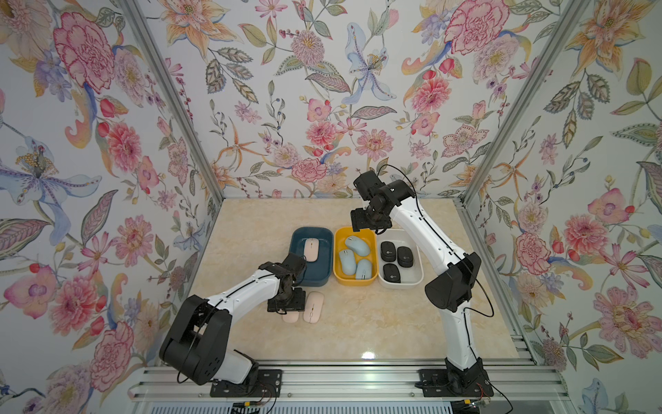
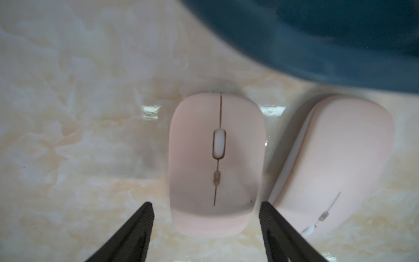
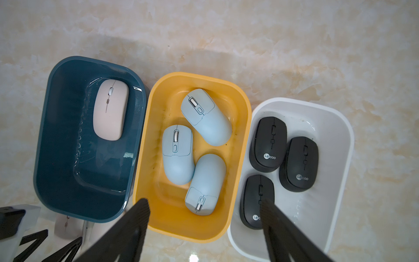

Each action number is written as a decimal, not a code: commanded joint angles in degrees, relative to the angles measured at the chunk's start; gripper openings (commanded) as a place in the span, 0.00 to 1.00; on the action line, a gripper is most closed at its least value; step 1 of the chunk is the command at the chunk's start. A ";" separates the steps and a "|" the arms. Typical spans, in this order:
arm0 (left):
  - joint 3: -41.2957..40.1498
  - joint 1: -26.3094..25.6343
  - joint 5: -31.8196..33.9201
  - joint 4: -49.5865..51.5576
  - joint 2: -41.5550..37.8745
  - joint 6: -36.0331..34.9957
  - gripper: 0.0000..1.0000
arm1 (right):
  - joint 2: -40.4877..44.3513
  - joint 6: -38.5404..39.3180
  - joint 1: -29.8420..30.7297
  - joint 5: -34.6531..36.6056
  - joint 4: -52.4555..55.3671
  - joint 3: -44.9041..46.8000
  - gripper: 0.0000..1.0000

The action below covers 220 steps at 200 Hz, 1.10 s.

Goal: Place the mice by color into the storage box
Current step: Pick up the mouse from the center of the board.

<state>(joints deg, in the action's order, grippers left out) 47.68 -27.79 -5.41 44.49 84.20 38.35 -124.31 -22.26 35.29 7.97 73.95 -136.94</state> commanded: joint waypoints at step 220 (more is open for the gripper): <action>-2.60 -0.99 -0.46 -1.95 1.02 0.07 0.52 | -1.52 0.80 -0.40 0.65 0.84 -0.25 0.80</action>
<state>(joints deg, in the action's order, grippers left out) 45.58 -28.16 -5.17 37.85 86.63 37.56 -124.31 -21.82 35.18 8.16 73.95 -136.94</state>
